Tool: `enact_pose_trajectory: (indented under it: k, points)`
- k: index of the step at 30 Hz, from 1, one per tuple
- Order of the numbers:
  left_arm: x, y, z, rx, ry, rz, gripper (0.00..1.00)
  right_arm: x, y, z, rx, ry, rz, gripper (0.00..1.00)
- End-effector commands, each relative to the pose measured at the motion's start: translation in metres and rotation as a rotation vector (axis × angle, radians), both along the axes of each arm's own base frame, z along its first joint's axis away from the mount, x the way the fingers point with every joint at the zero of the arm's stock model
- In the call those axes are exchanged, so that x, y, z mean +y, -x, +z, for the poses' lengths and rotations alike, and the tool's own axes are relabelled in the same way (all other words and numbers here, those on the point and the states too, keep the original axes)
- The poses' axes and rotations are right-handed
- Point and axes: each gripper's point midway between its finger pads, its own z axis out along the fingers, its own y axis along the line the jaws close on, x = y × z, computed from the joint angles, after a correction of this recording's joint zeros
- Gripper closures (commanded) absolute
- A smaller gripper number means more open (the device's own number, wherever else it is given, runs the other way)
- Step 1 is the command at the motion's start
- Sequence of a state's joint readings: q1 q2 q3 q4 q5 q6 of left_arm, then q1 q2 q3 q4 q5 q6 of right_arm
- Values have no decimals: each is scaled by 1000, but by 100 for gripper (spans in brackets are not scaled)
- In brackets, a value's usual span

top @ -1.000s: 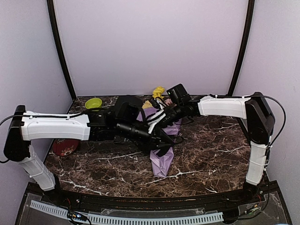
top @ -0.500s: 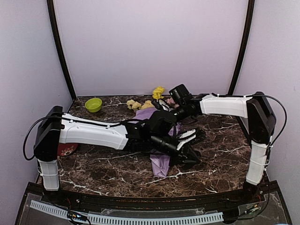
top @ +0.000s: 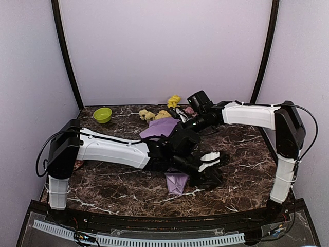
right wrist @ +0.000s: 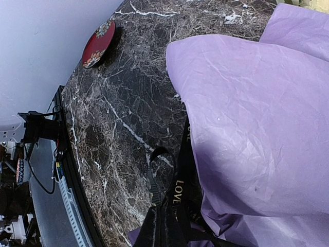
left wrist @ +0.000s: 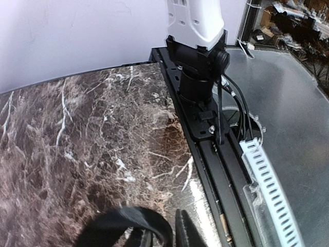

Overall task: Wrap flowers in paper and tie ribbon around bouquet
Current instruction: Place the left side of the half-tied ribbon on the folded bouquet, then pass from the right arm to the left

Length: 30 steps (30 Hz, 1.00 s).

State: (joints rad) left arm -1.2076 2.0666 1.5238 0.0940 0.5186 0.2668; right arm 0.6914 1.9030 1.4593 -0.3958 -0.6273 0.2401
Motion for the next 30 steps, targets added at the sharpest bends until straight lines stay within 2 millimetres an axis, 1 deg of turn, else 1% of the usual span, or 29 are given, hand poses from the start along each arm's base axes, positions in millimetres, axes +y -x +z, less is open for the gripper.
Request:
enact_pose_trajectory:
  k: [1, 2, 4, 7, 9, 11, 12, 14, 15, 16, 17, 20, 22, 23, 25, 30]
  points:
    - [1, -2, 14, -59, 15, 1, 61, -2, -2, 17, -40, -23, 0, 100]
    - [3, -3, 14, -66, 11, 11, 55, -2, -2, 15, -37, -21, 0, 100]
    - [9, -3, 17, -81, 22, 20, 45, -2, -2, 13, -30, -26, -7, 100]
    - [22, -4, 36, -130, 65, 26, 31, -1, 0, 7, -7, -41, -13, 100]
    - [32, -10, 49, -144, 86, 55, 26, 0, 1, 2, 7, -41, -15, 100]
    - [46, -22, 61, -113, 114, 116, 26, -1, 2, 0, 15, -40, -18, 100]
    - [56, -32, 69, -89, 141, 159, 26, -1, 3, -1, 19, -42, -18, 100]
    - [84, -51, 78, -26, 202, 256, 26, 0, 4, -1, 27, -47, -18, 100]
    - [105, -60, 81, -2, 237, 317, 27, 1, 5, 0, 27, -52, -16, 100]
    - [123, -74, 82, 8, 264, 392, 28, 2, 6, 2, 25, -57, -14, 100]
    - [139, -84, 84, 7, 296, 459, 30, 3, 6, 3, 25, -61, -13, 100]
    - [178, -113, 67, 10, 294, 643, 34, 5, 7, 5, 24, -72, -12, 100]
    - [198, -129, 52, 52, 274, 733, 38, 5, 7, 7, 25, -76, -11, 100]
    - [204, -134, 45, 70, 262, 759, 38, 6, 8, 7, 25, -76, -11, 100]
    - [209, -139, 34, 94, 239, 786, 38, 6, 7, 8, 19, -76, -13, 100]
    - [205, -143, 20, 165, 223, 742, 31, 6, 12, 10, 17, -85, 0, 100]
